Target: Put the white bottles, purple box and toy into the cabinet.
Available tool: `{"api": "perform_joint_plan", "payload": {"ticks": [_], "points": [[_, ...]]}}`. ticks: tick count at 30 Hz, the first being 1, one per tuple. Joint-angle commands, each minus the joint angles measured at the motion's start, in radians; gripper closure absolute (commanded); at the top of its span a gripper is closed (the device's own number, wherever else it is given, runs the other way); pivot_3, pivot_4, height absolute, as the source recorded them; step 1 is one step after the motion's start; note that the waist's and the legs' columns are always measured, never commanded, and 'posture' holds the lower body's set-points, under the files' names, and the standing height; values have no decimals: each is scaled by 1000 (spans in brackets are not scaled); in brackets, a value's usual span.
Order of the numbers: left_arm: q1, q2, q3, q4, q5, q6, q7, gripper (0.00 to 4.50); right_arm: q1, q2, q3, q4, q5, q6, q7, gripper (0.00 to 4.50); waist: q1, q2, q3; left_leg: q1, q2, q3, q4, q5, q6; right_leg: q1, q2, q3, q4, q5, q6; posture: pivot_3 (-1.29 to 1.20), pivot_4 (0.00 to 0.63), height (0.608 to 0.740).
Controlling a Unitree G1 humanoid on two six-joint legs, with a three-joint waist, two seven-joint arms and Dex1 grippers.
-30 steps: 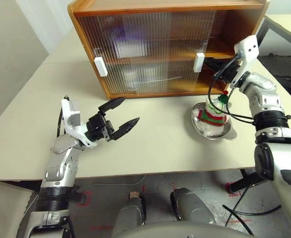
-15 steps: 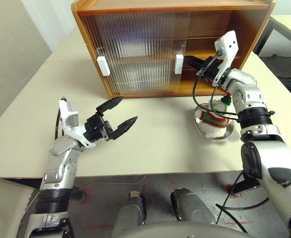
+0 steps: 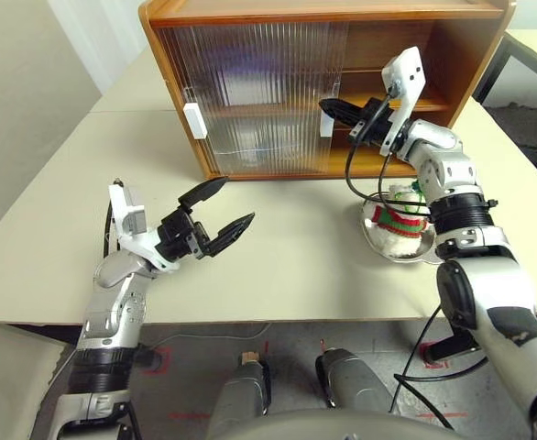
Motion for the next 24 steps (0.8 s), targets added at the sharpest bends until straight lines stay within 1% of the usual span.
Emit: {"api": "perform_joint_plan", "payload": {"ticks": [1, 3, 4, 6, 7, 8, 9, 10, 11, 12, 15, 17, 19, 21, 23, 24], "points": [[3, 2, 7, 4, 7, -7, -2, 0, 35, -138, -9, -60, 19, 80, 107, 3889, 14, 0, 0, 0, 0, 0, 0, 0, 0, 0, 0, 0, 0, 0, 0, -219, 55, 740], [2, 2, 8, 9, 7, -7, -6, 0, 71, -211, -7, -125, 61, 165, 195, 3238, 20, -1, 0, -1, 0, 1, 1, 1, 1, 1, -1, 0, 0, -1, -1, -225, 56, 740], [1, 2, 7, 13, 8, -8, -8, 0, 87, -243, -11, -156, 84, 211, 227, 2778, 20, -1, -1, -1, 0, 1, 1, 1, 1, 1, -1, 0, 0, -1, 0, -225, 56, 740], [-2, 2, 8, 20, 8, -9, -12, 0, 112, -297, -23, -207, 124, 292, 265, 2107, 18, -1, -1, 0, 0, 2, 1, 1, 1, 1, 0, 0, 0, -1, 0, -230, 60, 740], [-5, 3, 7, 23, 7, -8, -14, 0, 123, -333, -34, -233, 146, 343, 283, 1672, 15, -1, -1, 1, 0, 2, 1, 1, 1, 1, 0, 0, 0, -1, 0, -232, 61, 740], [-7, 4, 7, 25, 6, -6, -17, 0, 133, -365, -43, -260, 168, 392, 297, 1364, 14, -1, -1, 1, 0, 2, 1, 1, 2, 2, 1, 1, 0, -1, 0, -236, 63, 740], [-10, 5, 7, 26, 5, -4, -19, 0, 144, -400, -53, -291, 192, 450, 309, 930, 14, -1, -1, 2, 0, 2, 1, 1, 2, 2, 2, 0, 1, -2, 1, -237, 66, 740], [-11, 6, 7, 26, 5, -2, -21, 0, 156, -426, -59, -321, 210, 495, 313, 609, 14, -1, -1, 2, 0, 2, 1, 1, 2, 3, 2, 0, 1, -2, 1, -238, 70, 740], [-11, 7, 5, 25, 5, 0, -23, 0, 183, -462, -65, -366, 230, 553, 317, 226, 14, -1, 0, 3, 0, 2, 1, 1, 2, 3, 2, 1, 1, -4, 6, -227, 75, 740], [-10, 9, 5, 24, 5, 1, -25, 0, 203, -485, -69, -401, 245, 594, 317, 42, 15, -2, 0, 3, 0, 2, 1, 1, 2, 4, 2, 1, 1, -7, 10, -223, 77, 740], [-11, 14, 9, 26, 3, 2, -33, 0, 315, -586, -51, -544, 276, 706, 350, 42, 16, -3, 0, 4, 0, 2, 1, 0, 0, 6, 2, 1, 1, -9, 13, -230, 83, 740], [-11, 17, 11, 31, 1, 3, -39, 0, 392, -637, -51, -636, 292, 778, 336, 42, 16, -3, 1, 4, 0, 1, 2, -1, -2, 7, 2, 1, 1, -11, 14, -240, 85, 740], [-9, 17, 7, 34, 2, 5, -47, 0, 441, -661, -66, -709, 301, 868, 270, 42, 15, -3, 1, 4, -1, 1, 2, -3, -5, 7, 2, 1, 1, -12, 14, -243, 85, 740], [-7, 19, -2, 35, 12, 2, -57, 0, 500, -698, -43, -786, 218, 887, 164, 42, 13, -3, 1, 4, -1, 1, 2, -3, -5, 6, 2, 2, 1, -12, 14, -245, 85, 740], [-7, 16, -3, 37, 12, 1, -60, 0, 555, -751, -1, -837, 164, 905, 119, 42, 11, -3, 1, 4, -1, 1, 2, -3, -6, 6, 2, 2, 1, -12, 15, -247, 84, 740], [-7, 15, -2, 38, 11, 1, -60, 0, 558, -756, -4, -836, 204, 957, 135, 42, 11, -4, 1, 4, -1, 1, 1, -4, -6, 6, 2, 2, 1, -13, 15, -248, 84, 740]]}}
